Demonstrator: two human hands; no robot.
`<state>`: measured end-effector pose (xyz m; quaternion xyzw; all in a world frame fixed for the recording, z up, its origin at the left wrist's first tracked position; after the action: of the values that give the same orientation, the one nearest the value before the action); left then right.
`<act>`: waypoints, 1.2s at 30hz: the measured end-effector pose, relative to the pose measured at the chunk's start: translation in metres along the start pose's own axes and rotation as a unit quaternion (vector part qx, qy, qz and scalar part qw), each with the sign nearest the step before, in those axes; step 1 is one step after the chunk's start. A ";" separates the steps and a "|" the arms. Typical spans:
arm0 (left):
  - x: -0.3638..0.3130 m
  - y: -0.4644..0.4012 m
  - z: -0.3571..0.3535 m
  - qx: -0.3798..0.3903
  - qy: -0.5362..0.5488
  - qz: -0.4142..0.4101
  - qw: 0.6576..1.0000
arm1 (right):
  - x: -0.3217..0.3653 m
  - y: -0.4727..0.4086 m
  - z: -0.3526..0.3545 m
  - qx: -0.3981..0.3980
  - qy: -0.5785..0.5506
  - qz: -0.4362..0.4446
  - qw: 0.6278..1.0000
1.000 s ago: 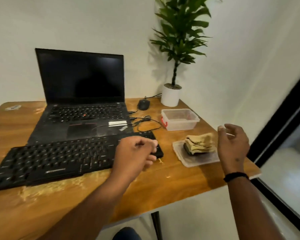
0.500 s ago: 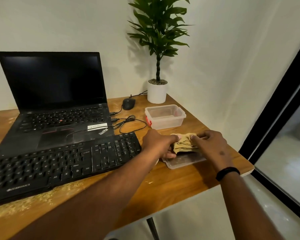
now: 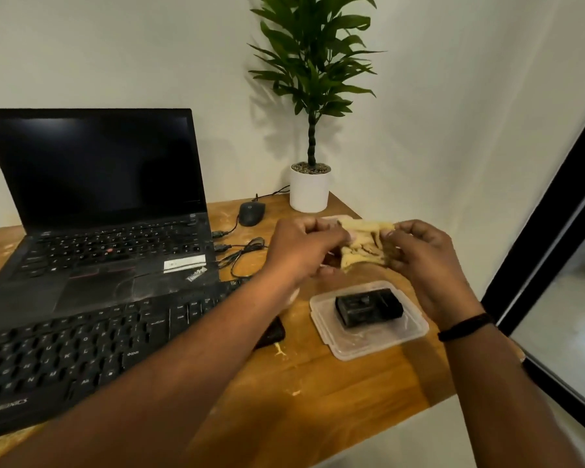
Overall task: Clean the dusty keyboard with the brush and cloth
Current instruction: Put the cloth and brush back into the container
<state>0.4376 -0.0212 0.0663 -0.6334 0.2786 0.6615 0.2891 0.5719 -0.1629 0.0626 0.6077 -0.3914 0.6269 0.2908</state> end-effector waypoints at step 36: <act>0.020 -0.164 -0.009 0.042 -0.644 -0.082 0.759 | -0.048 -0.128 -0.080 0.050 0.653 0.091 0.750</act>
<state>0.5635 0.0834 0.0453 -0.0650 0.0014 0.8748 0.4801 0.6408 -0.0227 0.0368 0.0254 -0.1271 0.9132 0.3864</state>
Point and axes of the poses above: each hand's wrist, its own y-axis away from the middle knuckle, its own z-axis out of the back of the hand, x = y × z, the point moved 8 cm from there along -y, towards the middle knuckle, and after that the axes turned 1 degree about -y, right-handed, at the moved point
